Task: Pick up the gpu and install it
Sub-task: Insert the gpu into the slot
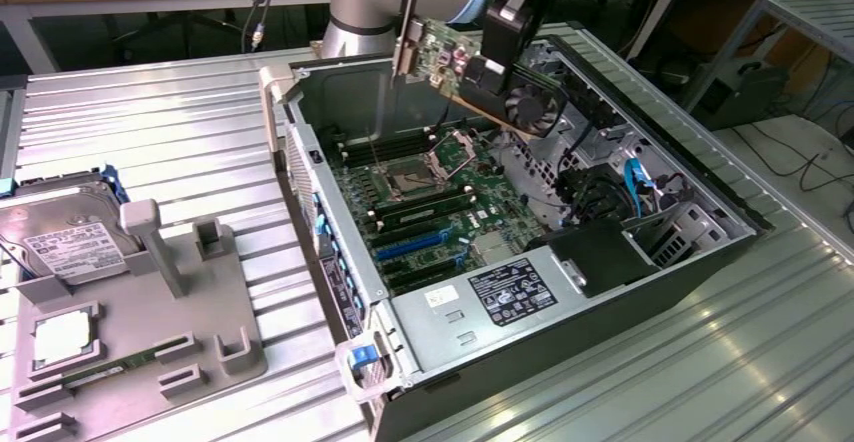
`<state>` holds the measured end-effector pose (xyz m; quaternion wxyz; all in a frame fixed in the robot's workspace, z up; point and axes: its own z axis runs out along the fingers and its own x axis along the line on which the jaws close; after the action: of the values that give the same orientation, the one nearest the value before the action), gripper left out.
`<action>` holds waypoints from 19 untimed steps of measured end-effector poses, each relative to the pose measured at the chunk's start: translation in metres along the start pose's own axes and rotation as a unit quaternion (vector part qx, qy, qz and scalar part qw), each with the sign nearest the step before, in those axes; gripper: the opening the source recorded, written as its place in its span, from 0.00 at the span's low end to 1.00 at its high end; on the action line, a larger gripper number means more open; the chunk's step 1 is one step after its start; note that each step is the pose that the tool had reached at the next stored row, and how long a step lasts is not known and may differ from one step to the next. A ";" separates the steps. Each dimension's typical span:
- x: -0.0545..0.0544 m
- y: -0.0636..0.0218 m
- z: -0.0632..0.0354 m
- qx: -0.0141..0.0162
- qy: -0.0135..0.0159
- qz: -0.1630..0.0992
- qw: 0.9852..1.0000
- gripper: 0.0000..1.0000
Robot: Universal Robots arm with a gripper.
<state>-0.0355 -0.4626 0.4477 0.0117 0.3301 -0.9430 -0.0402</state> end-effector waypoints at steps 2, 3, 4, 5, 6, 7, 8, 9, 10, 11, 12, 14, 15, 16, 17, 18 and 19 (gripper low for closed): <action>0.000 0.0000 0.0000 -0.001 0.000 -0.010 1.000 0.27; 0.000 0.0000 0.0000 -0.001 0.001 -0.015 1.000 0.27; 0.000 0.0000 0.0001 -0.001 0.001 -0.020 1.000 0.27; 0.000 0.0000 0.0001 -0.002 0.001 -0.025 1.000 0.27; 0.000 0.0000 0.0000 -0.002 0.001 -0.031 1.000 0.27; 0.000 0.0000 0.0000 -0.002 0.001 -0.039 0.999 0.27; 0.000 0.0000 0.0000 -0.003 0.002 -0.048 0.999 0.27; 0.000 0.0000 0.0000 -0.003 0.002 -0.054 0.999 0.27; 0.000 0.0000 0.0000 -0.003 0.002 -0.059 0.998 0.27; 0.000 0.0000 0.0000 -0.004 0.003 -0.066 0.998 0.27; 0.000 0.0000 0.0000 -0.004 0.003 -0.071 0.997 0.27; 0.000 0.0000 0.0001 -0.005 0.004 -0.083 0.997 0.27; 0.000 0.0000 0.0001 -0.005 0.004 -0.088 0.996 0.27; 0.000 0.0000 0.0000 -0.005 0.004 -0.093 0.996 0.27; 0.000 0.0000 0.0000 -0.005 0.004 -0.099 0.995 0.27; 0.000 0.0000 0.0000 -0.006 0.005 -0.105 0.994 0.27; 0.000 0.0000 0.0000 -0.006 0.005 -0.113 0.994 0.27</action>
<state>-0.0355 -0.4626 0.4477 0.0139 0.4346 -0.8994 -0.0453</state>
